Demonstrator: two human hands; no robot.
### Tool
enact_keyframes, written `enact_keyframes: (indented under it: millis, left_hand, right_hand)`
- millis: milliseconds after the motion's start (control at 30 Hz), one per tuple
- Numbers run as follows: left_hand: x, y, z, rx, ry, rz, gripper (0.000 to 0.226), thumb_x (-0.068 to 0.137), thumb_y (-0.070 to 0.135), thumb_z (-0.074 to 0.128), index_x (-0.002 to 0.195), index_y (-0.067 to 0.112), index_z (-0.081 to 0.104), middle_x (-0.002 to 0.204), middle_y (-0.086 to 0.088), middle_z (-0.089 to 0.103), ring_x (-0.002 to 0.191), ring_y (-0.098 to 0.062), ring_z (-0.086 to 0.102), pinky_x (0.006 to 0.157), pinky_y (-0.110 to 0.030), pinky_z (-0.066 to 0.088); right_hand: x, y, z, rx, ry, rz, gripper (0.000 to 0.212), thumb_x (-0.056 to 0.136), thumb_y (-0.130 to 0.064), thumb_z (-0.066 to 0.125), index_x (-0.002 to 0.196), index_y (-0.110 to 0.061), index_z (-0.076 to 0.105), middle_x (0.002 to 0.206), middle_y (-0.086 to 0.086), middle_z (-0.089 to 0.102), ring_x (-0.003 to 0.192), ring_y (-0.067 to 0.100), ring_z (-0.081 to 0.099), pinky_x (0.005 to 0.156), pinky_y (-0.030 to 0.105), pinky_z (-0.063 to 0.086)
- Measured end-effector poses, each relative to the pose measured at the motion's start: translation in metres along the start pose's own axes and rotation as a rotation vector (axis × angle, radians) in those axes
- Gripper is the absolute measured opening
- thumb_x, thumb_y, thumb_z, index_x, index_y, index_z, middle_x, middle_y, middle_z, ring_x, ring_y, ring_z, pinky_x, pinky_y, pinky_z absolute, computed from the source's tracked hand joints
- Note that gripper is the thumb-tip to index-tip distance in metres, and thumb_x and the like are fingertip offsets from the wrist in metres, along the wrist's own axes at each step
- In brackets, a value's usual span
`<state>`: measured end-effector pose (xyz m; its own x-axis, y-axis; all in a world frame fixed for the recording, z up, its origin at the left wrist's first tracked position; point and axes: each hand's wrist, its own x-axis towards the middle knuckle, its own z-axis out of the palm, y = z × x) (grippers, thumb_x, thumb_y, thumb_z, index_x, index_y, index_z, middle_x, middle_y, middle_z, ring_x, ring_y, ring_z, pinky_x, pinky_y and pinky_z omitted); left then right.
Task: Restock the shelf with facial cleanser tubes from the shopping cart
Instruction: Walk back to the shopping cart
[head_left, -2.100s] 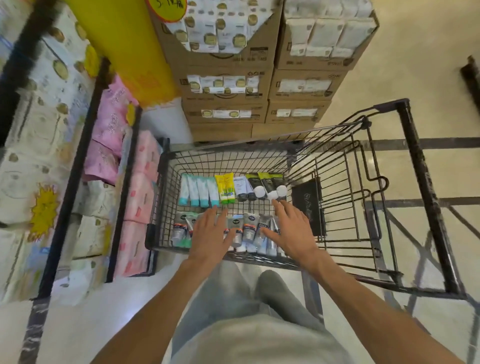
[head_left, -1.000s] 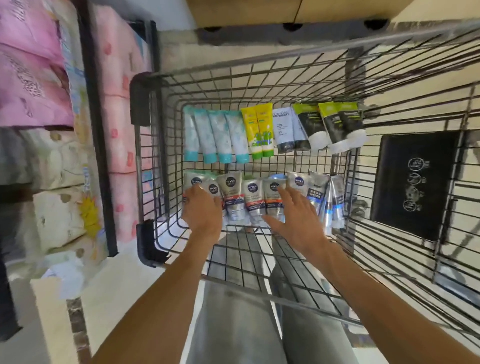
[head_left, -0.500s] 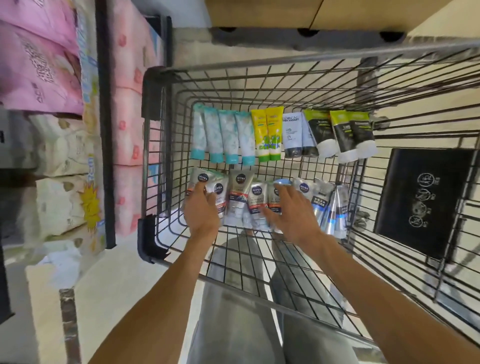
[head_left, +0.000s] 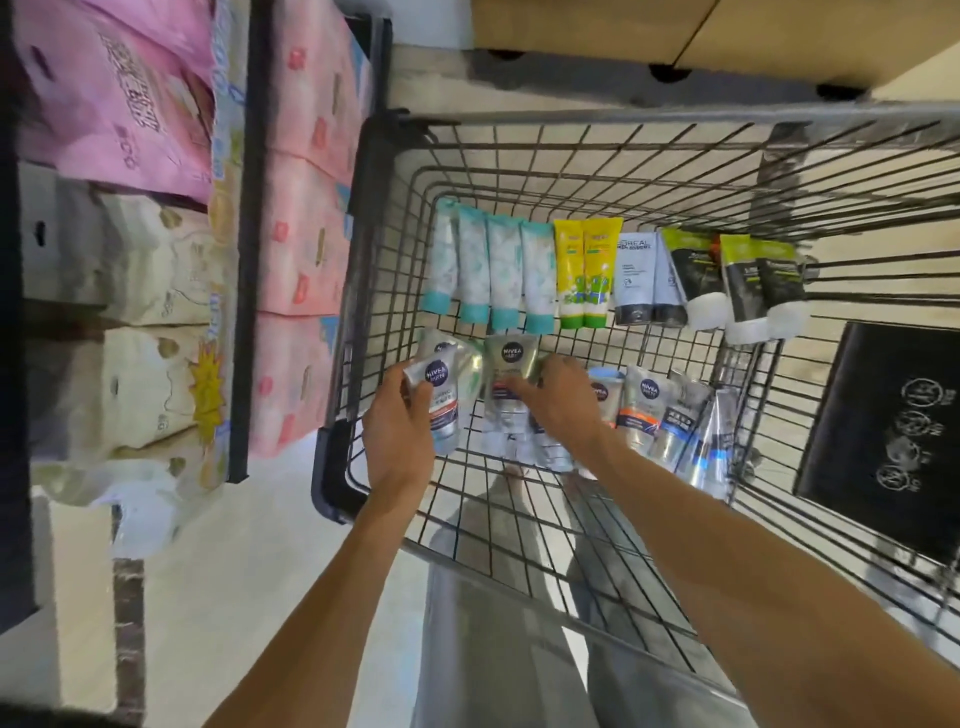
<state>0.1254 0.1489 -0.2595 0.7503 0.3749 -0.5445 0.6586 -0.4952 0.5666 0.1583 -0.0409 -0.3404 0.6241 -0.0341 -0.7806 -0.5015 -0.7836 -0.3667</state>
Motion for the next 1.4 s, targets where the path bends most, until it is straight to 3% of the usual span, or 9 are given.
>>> enact_keyframes:
  millis: [167,500,600,700,800,900,1033,1200,1400]
  left_hand:
    - [0.001,-0.007,-0.001,-0.019,-0.028,-0.053,0.018,0.105,0.024,0.054,0.119,0.013,0.056,0.113,0.0,0.066,0.1,-0.017,0.064,0.07,-0.018,0.047]
    - [-0.01,0.01,0.001,0.026,-0.111,-0.008,0.026,0.102,0.026,0.06,0.123,0.01,0.057,0.109,0.0,0.068,0.096,-0.018,0.066,0.08,-0.034,0.057]
    - [-0.027,0.032,-0.004,-0.046,-0.116,0.046,0.021,0.1,0.025,0.063,0.12,0.016,0.06,0.106,0.004,0.067,0.088,-0.01,0.065,0.068,-0.014,0.049]
    - [-0.05,0.056,-0.013,-0.082,-0.202,0.11,0.009,0.101,0.02,0.063,0.103,0.028,0.061,0.098,0.011,0.067,0.085,-0.009,0.069,0.065,-0.01,0.05]
    - [-0.073,0.078,-0.022,-0.075,-0.226,0.169,0.011,0.1,0.022,0.064,0.103,0.012,0.066,0.097,0.008,0.072,0.085,-0.01,0.071,0.063,-0.008,0.048]
    - [-0.098,0.106,-0.034,-0.075,-0.266,0.211,0.019,0.1,0.023,0.063,0.096,0.005,0.068,0.087,-0.004,0.071,0.077,-0.018,0.066,0.066,-0.011,0.048]
    - [-0.13,0.13,-0.043,-0.146,-0.294,0.242,0.019,0.099,0.03,0.064,0.097,0.012,0.068,0.095,-0.007,0.075,0.09,-0.024,0.072,0.086,-0.041,0.061]
    - [-0.164,0.144,-0.047,-0.156,-0.238,0.32,0.011,0.099,0.029,0.064,0.093,0.02,0.066,0.092,-0.001,0.073,0.09,-0.022,0.07,0.085,-0.045,0.06]
    - [-0.216,0.144,-0.046,-0.202,-0.072,0.296,0.014,0.099,0.021,0.066,0.102,0.007,0.067,0.099,-0.005,0.072,0.096,-0.023,0.07,0.086,-0.042,0.06]
  right_hand:
    - [0.005,-0.011,0.003,0.073,0.018,-0.028,0.046,0.081,-0.046,0.081,0.108,-0.013,0.064,0.104,0.009,0.068,0.096,0.027,0.063,0.079,0.043,0.055]
    - [-0.044,0.009,-0.038,0.37,0.064,-0.044,0.021,0.088,-0.021,0.079,0.103,-0.02,0.065,0.084,-0.012,0.068,0.073,-0.004,0.062,0.058,0.007,0.043]
    - [-0.072,0.02,-0.062,0.456,0.123,-0.003,0.021,0.087,-0.031,0.079,0.101,-0.02,0.069,0.089,-0.006,0.074,0.078,0.014,0.071,0.07,0.033,0.058]
    - [-0.113,0.022,-0.092,0.533,0.168,-0.005,0.017,0.089,-0.026,0.078,0.094,-0.014,0.068,0.085,0.003,0.073,0.073,0.021,0.069,0.065,0.038,0.057]
    - [-0.158,0.026,-0.116,0.618,0.22,0.012,0.021,0.09,-0.023,0.079,0.101,-0.008,0.069,0.091,0.009,0.073,0.082,0.027,0.071,0.076,0.044,0.061]
    - [-0.196,0.033,-0.132,0.646,0.269,-0.002,0.015,0.089,-0.021,0.079,0.097,-0.011,0.071,0.086,0.01,0.071,0.077,0.02,0.067,0.076,0.043,0.06]
    - [-0.242,0.039,-0.147,0.707,0.326,-0.049,0.011,0.089,-0.015,0.079,0.088,-0.016,0.068,0.073,-0.008,0.067,0.07,0.012,0.063,0.063,0.026,0.055]
    - [-0.276,0.054,-0.165,0.712,0.319,-0.124,0.022,0.089,-0.019,0.079,0.097,-0.002,0.067,0.081,0.014,0.069,0.072,0.017,0.065,0.066,0.031,0.057]
    - [-0.289,0.068,-0.193,0.635,0.288,-0.293,0.02,0.088,-0.023,0.081,0.095,-0.011,0.067,0.079,0.006,0.07,0.067,0.009,0.062,0.059,0.019,0.052]
